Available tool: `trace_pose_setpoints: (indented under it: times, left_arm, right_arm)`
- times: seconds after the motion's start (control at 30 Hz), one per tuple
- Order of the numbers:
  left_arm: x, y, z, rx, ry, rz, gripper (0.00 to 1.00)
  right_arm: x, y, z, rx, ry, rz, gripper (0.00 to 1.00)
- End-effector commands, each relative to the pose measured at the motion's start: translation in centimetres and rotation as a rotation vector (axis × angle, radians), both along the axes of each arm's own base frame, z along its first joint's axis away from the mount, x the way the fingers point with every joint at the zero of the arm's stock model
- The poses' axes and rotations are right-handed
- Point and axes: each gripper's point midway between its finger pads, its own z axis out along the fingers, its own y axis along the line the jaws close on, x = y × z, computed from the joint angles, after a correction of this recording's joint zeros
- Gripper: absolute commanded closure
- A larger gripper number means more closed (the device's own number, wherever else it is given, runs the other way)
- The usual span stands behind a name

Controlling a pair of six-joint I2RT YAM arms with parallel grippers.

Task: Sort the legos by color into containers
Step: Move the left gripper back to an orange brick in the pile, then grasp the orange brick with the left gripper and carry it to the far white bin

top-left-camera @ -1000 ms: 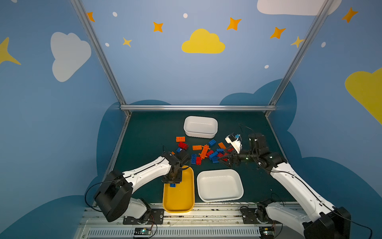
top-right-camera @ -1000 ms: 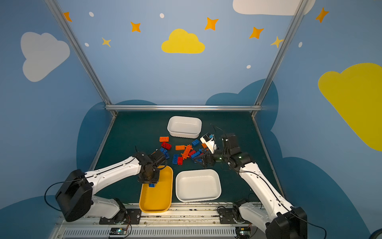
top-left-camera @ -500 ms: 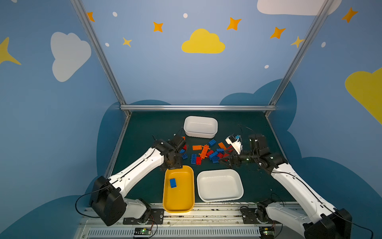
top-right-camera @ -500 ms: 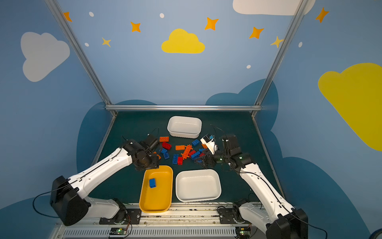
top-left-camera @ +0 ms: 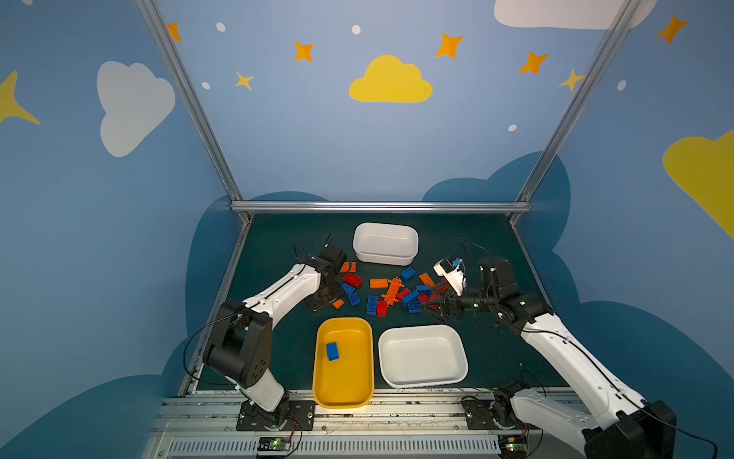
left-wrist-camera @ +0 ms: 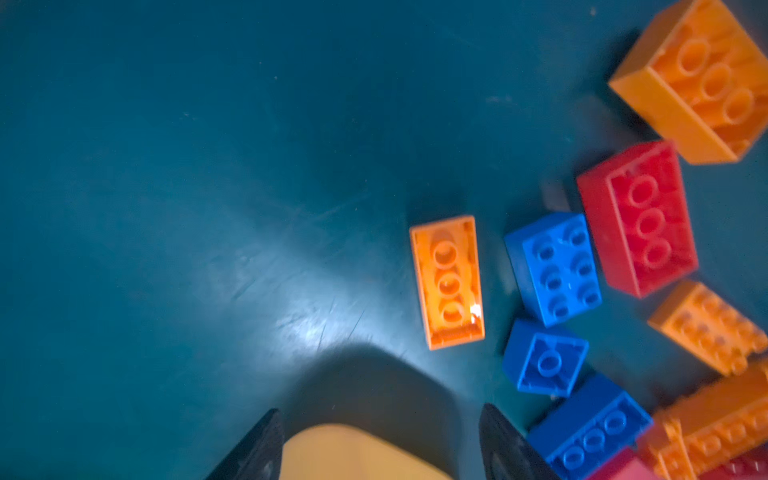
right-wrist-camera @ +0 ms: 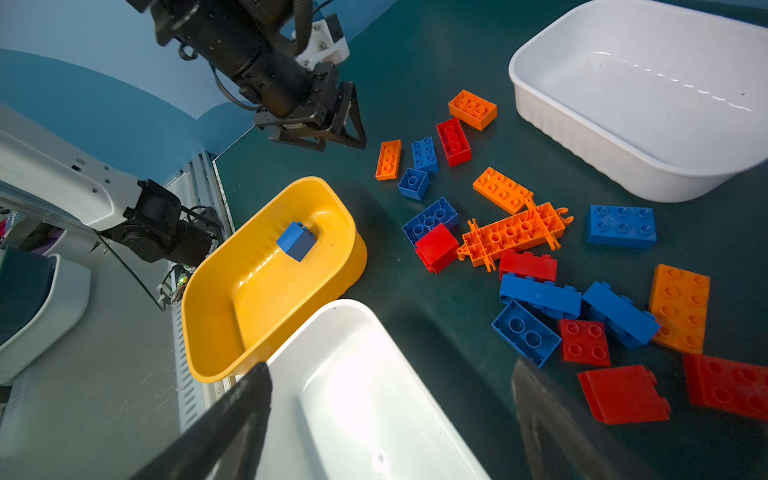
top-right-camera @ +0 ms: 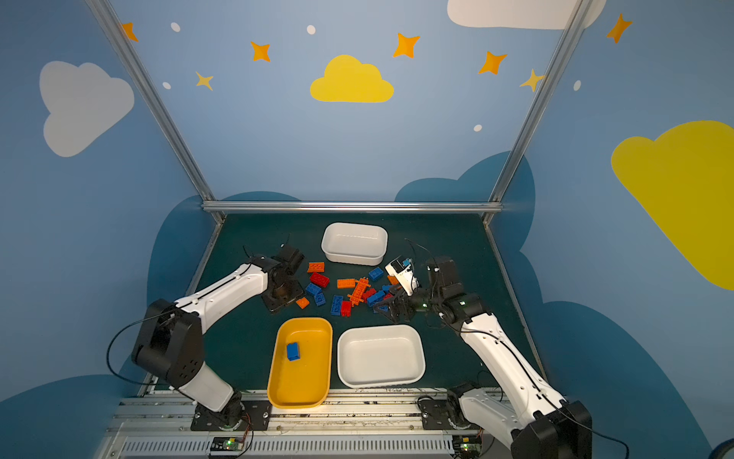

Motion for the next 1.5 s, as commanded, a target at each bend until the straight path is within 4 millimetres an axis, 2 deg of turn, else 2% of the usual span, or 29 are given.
trace_pose_setpoints:
  times: [0.0, 0.3, 0.4, 0.6, 0.73, 0.9, 0.97, 1.03, 1.2, 1.37, 1.47]
  left_arm:
    - [1.9, -0.8, -0.7, -0.03, -0.027, 0.036, 0.27]
    - [3.2, -1.9, -3.4, -0.039, 0.016, 0.01, 0.27]
    - [3.1, -1.7, -4.4, -0.019, 0.042, 0.005, 0.28]
    - [3.7, -1.7, -5.1, -0.008, 0.057, 0.0, 0.32]
    - [3.7, -1.5, -5.7, 0.011, 0.076, -0.013, 0.42]
    - [3.6, -1.1, -5.9, 0.035, 0.094, -0.037, 0.65]
    - [3.7, -1.0, -5.5, 0.038, 0.089, -0.049, 0.72]
    - [3.7, -0.9, -4.5, 0.041, 0.075, -0.062, 0.75]
    - [4.0, -1.0, -0.6, 0.028, 0.002, -0.148, 0.77]
    - [2.9, -1.2, 2.3, 0.023, -0.025, -0.268, 0.77]
    - [2.3, -2.5, 4.1, -0.021, -0.052, -0.378, 0.77]
  right_arm:
    - [-0.1, -0.4, 0.7, 0.002, -0.028, -0.015, 0.11]
    - [-0.3, -1.5, 0.3, -0.031, -0.03, -0.053, 0.1]
    - [-0.4, -1.6, 0.2, -0.034, -0.021, -0.051, 0.11]
    - [-0.3, -2.0, 0.0, -0.036, -0.017, -0.063, 0.11]
    - [-0.2, -2.1, -0.1, -0.034, -0.011, -0.066, 0.11]
    - [0.0, -2.3, 0.1, -0.03, -0.014, -0.073, 0.11]
    - [0.1, -2.5, 0.1, -0.031, -0.015, -0.078, 0.11]
    - [0.2, -2.6, 0.3, -0.026, -0.017, -0.087, 0.11]
    - [0.5, -2.9, 0.8, 0.012, -0.011, -0.104, 0.11]
    - [0.7, -2.9, 0.7, 0.03, -0.001, -0.111, 0.11]
    - [0.8, -2.9, 0.6, 0.03, -0.001, -0.114, 0.11]
